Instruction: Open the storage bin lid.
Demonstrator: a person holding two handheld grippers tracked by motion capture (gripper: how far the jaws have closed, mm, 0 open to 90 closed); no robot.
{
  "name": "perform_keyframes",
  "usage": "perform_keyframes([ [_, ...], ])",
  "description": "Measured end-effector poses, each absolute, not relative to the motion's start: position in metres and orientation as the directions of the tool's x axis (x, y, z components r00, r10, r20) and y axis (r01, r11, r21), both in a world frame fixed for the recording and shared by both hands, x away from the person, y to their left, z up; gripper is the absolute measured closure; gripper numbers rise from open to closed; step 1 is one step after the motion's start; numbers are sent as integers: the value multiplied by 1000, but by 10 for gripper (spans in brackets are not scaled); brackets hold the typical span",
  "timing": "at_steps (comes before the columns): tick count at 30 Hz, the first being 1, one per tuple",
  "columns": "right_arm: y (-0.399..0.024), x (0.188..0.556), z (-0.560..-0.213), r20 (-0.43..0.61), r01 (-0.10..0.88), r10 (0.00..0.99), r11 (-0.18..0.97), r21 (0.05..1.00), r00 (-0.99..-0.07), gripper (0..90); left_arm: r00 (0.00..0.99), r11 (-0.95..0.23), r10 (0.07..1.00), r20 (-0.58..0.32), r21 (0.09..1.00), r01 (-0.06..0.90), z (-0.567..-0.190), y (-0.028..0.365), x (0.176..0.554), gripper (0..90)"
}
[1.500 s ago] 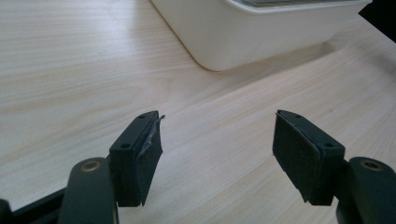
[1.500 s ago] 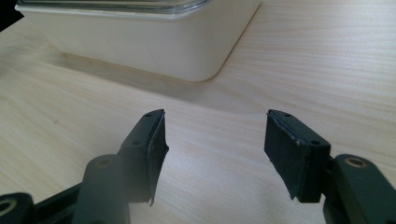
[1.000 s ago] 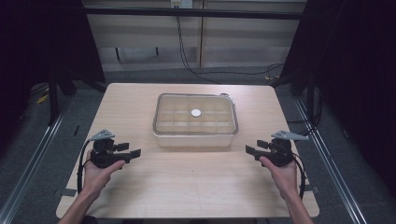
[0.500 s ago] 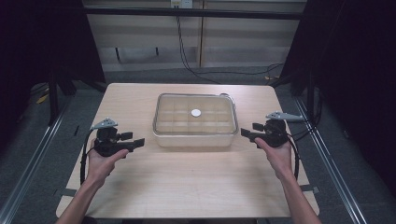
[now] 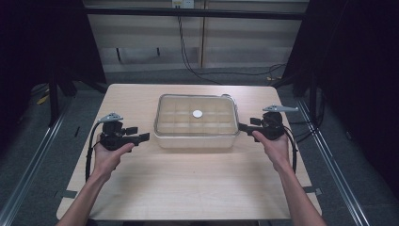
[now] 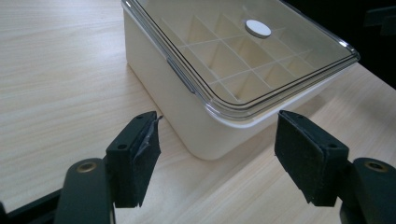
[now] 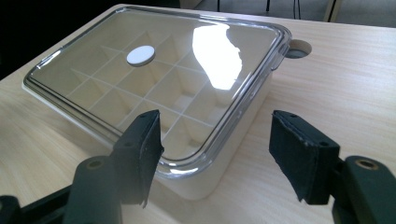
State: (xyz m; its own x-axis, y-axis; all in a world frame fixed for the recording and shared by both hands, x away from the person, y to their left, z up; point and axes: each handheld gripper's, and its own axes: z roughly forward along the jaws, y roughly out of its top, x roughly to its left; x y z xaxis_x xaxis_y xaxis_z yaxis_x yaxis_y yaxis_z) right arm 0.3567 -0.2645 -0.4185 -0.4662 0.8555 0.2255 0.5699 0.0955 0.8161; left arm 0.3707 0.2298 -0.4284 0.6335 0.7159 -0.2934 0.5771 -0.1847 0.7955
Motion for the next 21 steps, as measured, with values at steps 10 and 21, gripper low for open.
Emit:
perform_keyframes([
  [10,-259,384,-421,218,611,855,137,780,-470,321,618,-173,723,-309,785,595,-428,224,396,303],
  [21,-247,404,-431,235,640,850,146,755,-471,321,614,-174,720,-323,773,610,-429,216,411,298],
])
